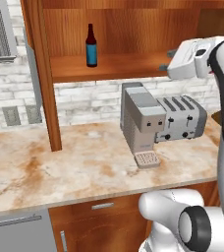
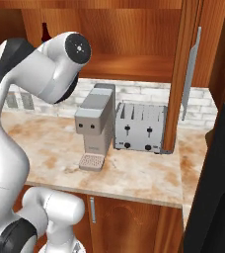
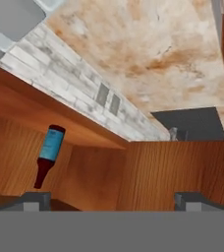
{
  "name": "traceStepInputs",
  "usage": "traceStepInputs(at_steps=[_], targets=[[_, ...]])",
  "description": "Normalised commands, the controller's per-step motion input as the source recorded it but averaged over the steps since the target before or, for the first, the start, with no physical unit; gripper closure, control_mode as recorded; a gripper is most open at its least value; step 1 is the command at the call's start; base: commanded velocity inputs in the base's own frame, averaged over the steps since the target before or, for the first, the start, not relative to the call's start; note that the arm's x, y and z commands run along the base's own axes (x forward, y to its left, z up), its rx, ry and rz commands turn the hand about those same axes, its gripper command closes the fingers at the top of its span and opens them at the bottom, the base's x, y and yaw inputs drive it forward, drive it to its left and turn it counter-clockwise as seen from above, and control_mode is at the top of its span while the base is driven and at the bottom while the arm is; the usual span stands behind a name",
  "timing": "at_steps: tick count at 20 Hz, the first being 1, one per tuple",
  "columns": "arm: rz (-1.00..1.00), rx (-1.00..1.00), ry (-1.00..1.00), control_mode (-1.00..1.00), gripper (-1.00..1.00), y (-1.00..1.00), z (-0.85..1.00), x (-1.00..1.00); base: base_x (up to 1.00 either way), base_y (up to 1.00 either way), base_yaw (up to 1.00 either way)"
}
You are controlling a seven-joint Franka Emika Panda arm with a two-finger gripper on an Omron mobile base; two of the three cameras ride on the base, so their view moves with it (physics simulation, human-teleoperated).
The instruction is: Open the cabinet directly in front. Then move the beer and the cup to the dining counter with the candle on it.
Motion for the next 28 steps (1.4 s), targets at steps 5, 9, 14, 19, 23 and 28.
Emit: traceStepInputs(at_steps=[5,9,14,19,23,28], targets=[[0.01,0.11,0.09,-1.0,-1.0,0.09,0.02,0.15,0.0,0.0,0.0],[0.03,0.16,0.1,-1.0,-1.0,0.34,0.0,0.21,0.0,0.0,0.0],[0.01,0.07,0.1,-1.0,-1.0,0.14,0.03,0.22,0.0,0.0,0.0],[0.0,0.13,0.25,-1.0,-1.0,0.21,0.1,0.45,0.0,0.0,0.0],[0.0,0.14,0.33,-1.0,-1.0,0.15,0.35,0.46,0.0,0.0,0.0],[0.0,0.1,0.24,-1.0,-1.0,0.09,0.5,0.24,0.0,0.0,0.0]])
